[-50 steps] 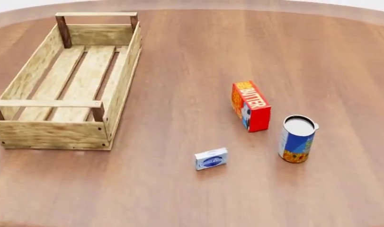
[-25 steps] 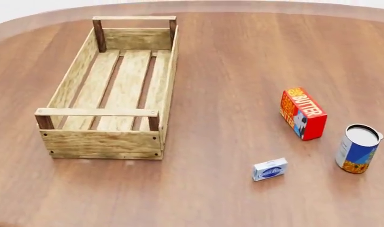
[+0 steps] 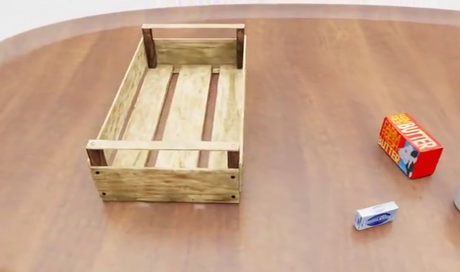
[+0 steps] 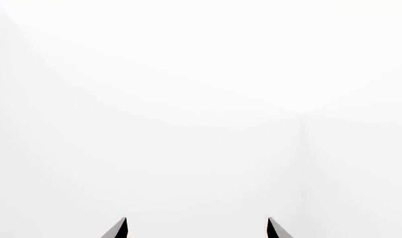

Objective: Pick up the cream cheese and put it in the tray.

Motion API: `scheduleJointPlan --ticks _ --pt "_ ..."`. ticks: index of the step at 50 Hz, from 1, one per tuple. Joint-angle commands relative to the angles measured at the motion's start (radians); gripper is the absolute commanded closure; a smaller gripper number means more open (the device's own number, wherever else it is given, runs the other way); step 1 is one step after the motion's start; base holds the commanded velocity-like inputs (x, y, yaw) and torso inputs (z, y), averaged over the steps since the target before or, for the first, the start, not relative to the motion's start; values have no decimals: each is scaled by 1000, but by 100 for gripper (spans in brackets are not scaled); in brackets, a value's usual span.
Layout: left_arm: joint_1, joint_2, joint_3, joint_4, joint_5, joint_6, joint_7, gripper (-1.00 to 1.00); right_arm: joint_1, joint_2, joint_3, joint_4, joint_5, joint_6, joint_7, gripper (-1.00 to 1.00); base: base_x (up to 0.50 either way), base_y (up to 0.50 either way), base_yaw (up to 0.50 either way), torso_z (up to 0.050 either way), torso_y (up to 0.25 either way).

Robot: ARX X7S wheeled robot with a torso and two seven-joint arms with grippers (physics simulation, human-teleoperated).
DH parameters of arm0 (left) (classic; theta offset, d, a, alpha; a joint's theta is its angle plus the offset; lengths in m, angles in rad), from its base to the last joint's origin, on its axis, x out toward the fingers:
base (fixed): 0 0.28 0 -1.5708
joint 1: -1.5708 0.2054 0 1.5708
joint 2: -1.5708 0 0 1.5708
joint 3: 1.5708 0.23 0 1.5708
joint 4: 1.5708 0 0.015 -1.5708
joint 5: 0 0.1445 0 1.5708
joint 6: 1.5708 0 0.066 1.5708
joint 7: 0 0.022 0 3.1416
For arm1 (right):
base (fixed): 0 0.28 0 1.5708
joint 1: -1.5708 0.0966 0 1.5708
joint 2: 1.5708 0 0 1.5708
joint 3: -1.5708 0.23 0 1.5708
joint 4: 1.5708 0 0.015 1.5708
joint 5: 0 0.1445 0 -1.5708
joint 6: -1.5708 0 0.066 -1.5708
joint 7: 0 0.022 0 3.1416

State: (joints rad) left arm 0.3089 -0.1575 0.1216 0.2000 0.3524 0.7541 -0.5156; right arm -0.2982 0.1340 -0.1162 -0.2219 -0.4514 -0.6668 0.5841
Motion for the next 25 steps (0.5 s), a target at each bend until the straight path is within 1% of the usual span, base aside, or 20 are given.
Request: scheduleJointPlan --ticks 1,25 --pt "-3 -8 8 -3 3 -5 -13 -100 1 11 -11 -3 0 6 12 -100 86 316 0 0 0" --pt "-8 -22 25 1 8 -20 -34 -100 6 34 -35 -5 19 21 24 -100 102 310 0 0 0"
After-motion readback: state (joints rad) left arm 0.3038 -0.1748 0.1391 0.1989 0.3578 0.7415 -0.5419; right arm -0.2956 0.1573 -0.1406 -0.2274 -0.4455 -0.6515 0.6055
